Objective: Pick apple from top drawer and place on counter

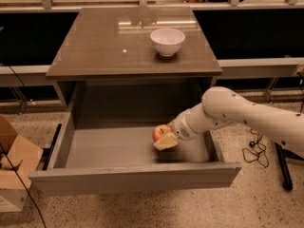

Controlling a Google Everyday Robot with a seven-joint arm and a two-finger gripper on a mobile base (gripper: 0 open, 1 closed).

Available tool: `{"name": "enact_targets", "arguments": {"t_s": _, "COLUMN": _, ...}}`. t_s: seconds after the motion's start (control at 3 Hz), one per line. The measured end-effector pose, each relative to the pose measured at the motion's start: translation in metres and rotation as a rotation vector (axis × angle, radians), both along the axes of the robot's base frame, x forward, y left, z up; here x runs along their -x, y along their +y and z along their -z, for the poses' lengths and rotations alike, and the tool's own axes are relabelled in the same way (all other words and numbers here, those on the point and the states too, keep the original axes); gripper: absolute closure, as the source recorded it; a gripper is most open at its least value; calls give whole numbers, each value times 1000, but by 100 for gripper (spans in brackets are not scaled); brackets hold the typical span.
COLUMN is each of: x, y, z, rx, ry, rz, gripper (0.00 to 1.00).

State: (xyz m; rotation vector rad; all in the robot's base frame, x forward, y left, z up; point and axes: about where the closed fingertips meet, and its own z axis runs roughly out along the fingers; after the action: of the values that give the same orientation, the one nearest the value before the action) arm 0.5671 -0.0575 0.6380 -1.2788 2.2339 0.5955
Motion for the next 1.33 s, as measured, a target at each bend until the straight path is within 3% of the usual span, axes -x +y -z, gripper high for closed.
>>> {"name": "enact_targets", "arguments": {"t_s": 0.33, "x": -5, "y": 4, "z": -44, "rx": -42, "ry": -47, "rz": -10, "gripper": 88}}
{"name": "enact_targets", "arguments": {"t_s": 0.67, "x": -15, "y": -10, "z": -119, "rx": -49, "ry": -123, "rz": -37, "gripper": 100}}
{"name": "enact_targets", "arguments": {"t_s": 1.0, "x": -27, "y": -18, "z": -209, "rx": -61, "ry": -220, "rz": -85, "gripper": 100}}
{"name": "enact_targets", "arguments": {"t_s": 1.33, "x": -51, "y": -12, "z": -277, "rx": -76, "ry": -311, "rz": -95, "gripper": 100}}
